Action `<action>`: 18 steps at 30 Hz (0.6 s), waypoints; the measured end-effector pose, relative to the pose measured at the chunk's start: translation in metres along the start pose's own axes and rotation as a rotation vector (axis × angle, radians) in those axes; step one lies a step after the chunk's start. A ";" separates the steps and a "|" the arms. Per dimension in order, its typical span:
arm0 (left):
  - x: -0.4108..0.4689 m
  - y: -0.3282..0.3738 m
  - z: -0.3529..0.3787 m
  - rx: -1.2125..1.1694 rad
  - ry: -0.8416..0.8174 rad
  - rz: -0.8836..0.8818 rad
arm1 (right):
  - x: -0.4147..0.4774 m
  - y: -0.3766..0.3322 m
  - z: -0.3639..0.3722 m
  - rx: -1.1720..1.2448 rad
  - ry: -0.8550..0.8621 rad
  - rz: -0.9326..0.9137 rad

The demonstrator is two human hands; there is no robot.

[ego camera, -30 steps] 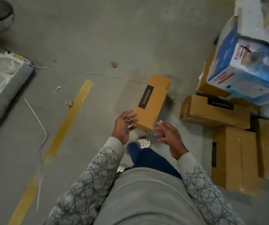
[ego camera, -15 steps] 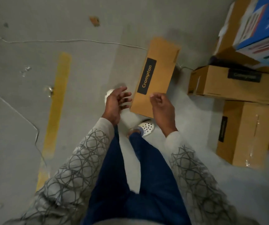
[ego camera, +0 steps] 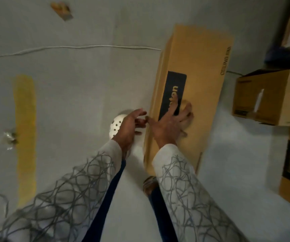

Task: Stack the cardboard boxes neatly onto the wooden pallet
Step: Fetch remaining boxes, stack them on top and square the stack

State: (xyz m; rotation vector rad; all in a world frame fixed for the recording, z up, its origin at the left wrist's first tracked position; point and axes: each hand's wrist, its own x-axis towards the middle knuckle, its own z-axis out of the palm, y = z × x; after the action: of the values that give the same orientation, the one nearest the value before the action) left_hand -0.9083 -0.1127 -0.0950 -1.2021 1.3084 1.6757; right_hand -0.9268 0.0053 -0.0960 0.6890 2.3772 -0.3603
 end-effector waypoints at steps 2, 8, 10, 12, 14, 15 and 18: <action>0.021 -0.008 0.006 0.029 0.029 -0.063 | 0.015 0.016 0.002 -0.027 0.020 0.033; 0.059 -0.029 0.044 0.184 0.067 -0.081 | 0.040 0.105 -0.051 0.203 0.119 -0.036; 0.072 -0.031 0.063 0.210 0.074 -0.080 | 0.049 0.139 -0.072 0.286 0.141 -0.054; 0.083 -0.029 0.087 0.200 0.035 -0.109 | 0.062 0.167 -0.083 0.338 0.109 0.010; 0.085 -0.025 0.113 0.201 -0.032 -0.130 | 0.071 0.181 -0.084 0.379 0.111 0.062; 0.084 -0.023 0.125 0.186 -0.040 -0.126 | 0.072 0.183 -0.084 0.414 0.128 0.088; 0.072 -0.017 0.137 0.162 0.017 -0.112 | 0.068 0.180 -0.085 0.548 0.142 0.153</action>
State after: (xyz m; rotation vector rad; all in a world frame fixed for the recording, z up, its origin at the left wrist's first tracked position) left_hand -0.9520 0.0224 -0.1589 -1.1740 1.3348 1.4538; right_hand -0.9134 0.2153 -0.0893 1.1681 2.3458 -0.9403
